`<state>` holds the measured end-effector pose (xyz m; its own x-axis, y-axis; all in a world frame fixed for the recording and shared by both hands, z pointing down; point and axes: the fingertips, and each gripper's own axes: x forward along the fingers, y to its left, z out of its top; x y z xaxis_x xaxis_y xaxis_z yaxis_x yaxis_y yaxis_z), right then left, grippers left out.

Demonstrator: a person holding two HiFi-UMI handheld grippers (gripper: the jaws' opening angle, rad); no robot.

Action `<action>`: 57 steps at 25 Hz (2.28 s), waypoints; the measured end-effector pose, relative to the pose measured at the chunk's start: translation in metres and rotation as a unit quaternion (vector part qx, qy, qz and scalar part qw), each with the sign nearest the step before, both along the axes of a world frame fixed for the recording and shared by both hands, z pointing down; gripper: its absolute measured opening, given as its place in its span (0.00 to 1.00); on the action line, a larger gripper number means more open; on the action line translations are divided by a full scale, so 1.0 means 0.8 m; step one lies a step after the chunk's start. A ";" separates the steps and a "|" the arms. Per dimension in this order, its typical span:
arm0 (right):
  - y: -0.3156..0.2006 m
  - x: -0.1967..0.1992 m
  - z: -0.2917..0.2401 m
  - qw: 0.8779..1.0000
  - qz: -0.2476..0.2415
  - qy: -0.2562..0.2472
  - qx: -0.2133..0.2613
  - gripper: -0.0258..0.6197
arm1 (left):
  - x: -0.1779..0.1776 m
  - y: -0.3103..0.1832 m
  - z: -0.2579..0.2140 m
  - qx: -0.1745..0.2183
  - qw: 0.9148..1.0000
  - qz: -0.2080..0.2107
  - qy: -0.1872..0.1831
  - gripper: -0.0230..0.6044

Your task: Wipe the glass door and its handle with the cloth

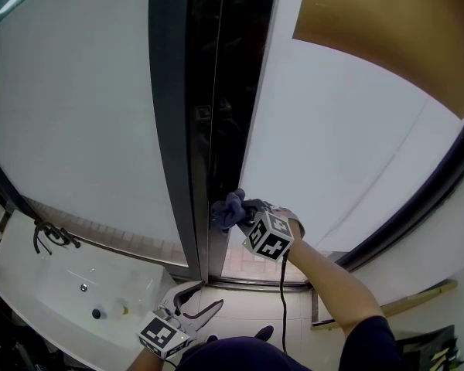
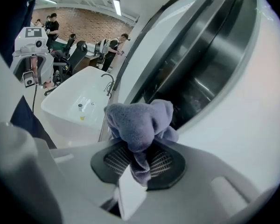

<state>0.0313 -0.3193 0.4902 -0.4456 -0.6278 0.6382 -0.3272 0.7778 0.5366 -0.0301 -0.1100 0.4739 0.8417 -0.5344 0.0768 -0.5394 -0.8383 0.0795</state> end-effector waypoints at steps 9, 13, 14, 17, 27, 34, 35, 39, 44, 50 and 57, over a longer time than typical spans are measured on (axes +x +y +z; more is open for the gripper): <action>0.012 0.099 0.012 0.998 0.058 0.016 -0.008 0.17 | 0.014 0.000 0.003 0.004 1.000 0.015 -0.005 0.40; 0.019 0.097 -0.016 0.998 0.054 -0.014 0.018 0.17 | 0.017 0.001 -0.008 -0.001 1.000 0.017 0.003 0.40; 0.020 0.088 -0.028 0.998 0.048 -0.026 0.025 0.17 | 0.015 0.000 -0.006 0.000 1.000 0.016 0.001 0.40; 0.017 0.049 -0.058 0.998 0.025 -0.051 0.040 0.17 | 0.011 -0.001 0.000 0.007 1.000 0.013 -0.003 0.40; -0.013 -0.068 -0.007 0.999 -0.034 0.017 0.034 0.17 | -0.012 0.004 0.002 0.001 1.000 -0.014 -0.002 0.40; -0.017 -0.039 0.000 1.000 -0.011 -0.009 -0.006 0.17 | -0.020 0.006 0.007 -0.005 1.000 -0.021 0.001 0.40; -0.015 -0.031 0.000 1.000 -0.005 -0.017 -0.016 0.17 | -0.020 0.005 0.004 -0.002 1.000 -0.020 0.001 0.40; -0.009 0.000 0.001 0.999 0.013 -0.029 -0.036 0.17 | -0.014 0.003 0.001 0.000 1.000 -0.012 0.000 0.40; -0.004 0.039 0.002 0.998 0.037 -0.034 -0.043 0.17 | -0.001 0.002 0.000 0.005 1.000 0.002 0.000 0.40; 0.004 0.080 -0.002 0.997 0.061 -0.048 -0.030 0.16 | 0.001 0.000 0.000 0.003 1.000 0.005 0.000 0.40; 0.025 0.032 -0.062 0.995 0.010 -0.076 0.062 0.16 | -0.003 -0.003 0.003 0.001 1.000 0.002 0.000 0.40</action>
<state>0.0569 -0.2995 0.4410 -0.5183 -0.7067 0.4815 -0.4267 0.7017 0.5706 -0.0323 -0.1121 0.4764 0.8440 -0.5311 0.0746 -0.5359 -0.8407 0.0776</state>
